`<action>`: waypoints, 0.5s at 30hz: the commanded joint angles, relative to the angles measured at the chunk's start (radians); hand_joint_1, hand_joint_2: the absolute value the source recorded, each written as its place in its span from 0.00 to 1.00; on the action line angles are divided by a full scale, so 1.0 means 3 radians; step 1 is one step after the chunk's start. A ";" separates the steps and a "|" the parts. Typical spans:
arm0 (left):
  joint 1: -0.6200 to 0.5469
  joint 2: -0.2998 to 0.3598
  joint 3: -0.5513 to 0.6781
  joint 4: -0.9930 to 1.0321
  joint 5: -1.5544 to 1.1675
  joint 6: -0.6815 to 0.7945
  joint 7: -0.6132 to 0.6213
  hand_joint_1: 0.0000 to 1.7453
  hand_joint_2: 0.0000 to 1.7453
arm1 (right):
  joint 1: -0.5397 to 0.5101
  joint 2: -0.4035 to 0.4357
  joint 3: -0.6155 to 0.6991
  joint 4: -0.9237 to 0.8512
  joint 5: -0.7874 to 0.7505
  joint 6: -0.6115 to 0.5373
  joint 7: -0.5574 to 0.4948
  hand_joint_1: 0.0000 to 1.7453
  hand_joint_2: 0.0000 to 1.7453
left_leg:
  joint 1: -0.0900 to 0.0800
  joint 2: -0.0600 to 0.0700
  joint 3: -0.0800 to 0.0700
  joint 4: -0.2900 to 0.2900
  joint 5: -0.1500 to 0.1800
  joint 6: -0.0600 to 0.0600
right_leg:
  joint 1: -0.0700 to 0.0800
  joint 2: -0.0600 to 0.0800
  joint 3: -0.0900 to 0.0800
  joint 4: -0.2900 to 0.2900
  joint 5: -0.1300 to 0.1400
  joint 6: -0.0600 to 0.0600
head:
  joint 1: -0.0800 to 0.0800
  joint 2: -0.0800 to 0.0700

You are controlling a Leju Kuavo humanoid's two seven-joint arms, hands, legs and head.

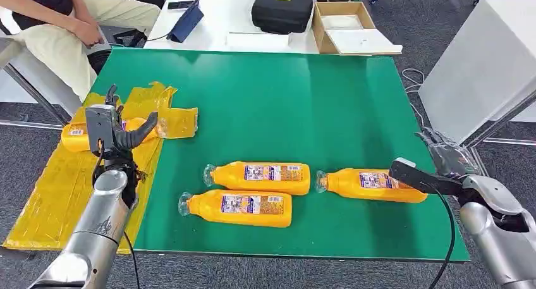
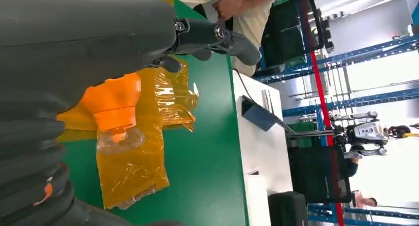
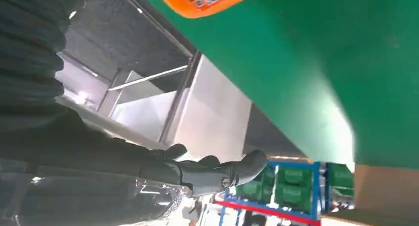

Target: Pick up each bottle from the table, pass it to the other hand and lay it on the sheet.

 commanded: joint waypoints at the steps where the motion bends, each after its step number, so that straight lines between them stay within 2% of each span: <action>1: -0.0139 0.0024 -0.0016 0.0253 0.0018 0.0003 0.0019 0.00 1.00 | -0.0271 0.0106 0.0289 0.0351 -0.0038 0.0043 -0.0017 0.00 1.00 | 0.0003 0.0004 0.0013 -0.0001 -0.0004 -0.0011 | 0.0004 0.0002 0.0013 -0.0003 -0.0002 -0.0009 | 0.0000 0.0000; 7: -0.0148 0.0025 -0.0014 0.0273 0.0028 0.0002 0.0022 0.00 1.00 | -0.0333 0.0089 0.0356 0.0382 -0.0070 0.0122 -0.0031 0.00 1.00 | 0.0005 0.0009 0.0034 -0.0004 -0.0013 -0.0021 | 0.0006 0.0006 0.0034 -0.0007 -0.0008 -0.0016 | 0.0000 0.0000; 9: -0.0173 0.0024 -0.0021 0.0321 0.0038 -0.0003 0.0020 0.00 1.00 | -0.0443 0.0078 0.0432 0.0484 -0.0147 0.0226 -0.0057 0.00 1.00 | 0.0002 0.0004 0.0010 -0.0001 -0.0003 -0.0009 | 0.0002 0.0003 0.0010 -0.0002 -0.0001 -0.0007 | 0.0000 0.0000; 12: -0.0202 0.0021 -0.0033 0.0373 0.0055 -0.0015 0.0013 0.00 1.00 | -0.0524 0.0032 0.0551 0.0523 -0.0249 0.0345 -0.0123 0.00 1.00 | 0.0004 0.0010 0.0028 0.0000 -0.0011 -0.0018 | 0.0005 0.0007 0.0027 -0.0003 -0.0006 -0.0014 | 0.0000 0.0000; 15: -0.0239 0.0025 -0.0027 0.0450 0.0086 -0.0008 0.0002 0.00 1.00 | -0.0477 -0.0114 0.0651 0.0326 -0.0462 0.0518 -0.0177 0.00 1.00 | 0.0002 0.0002 0.0012 0.0000 -0.0004 -0.0010 | 0.0003 0.0000 0.0012 -0.0001 -0.0003 -0.0008 | 0.0000 0.0000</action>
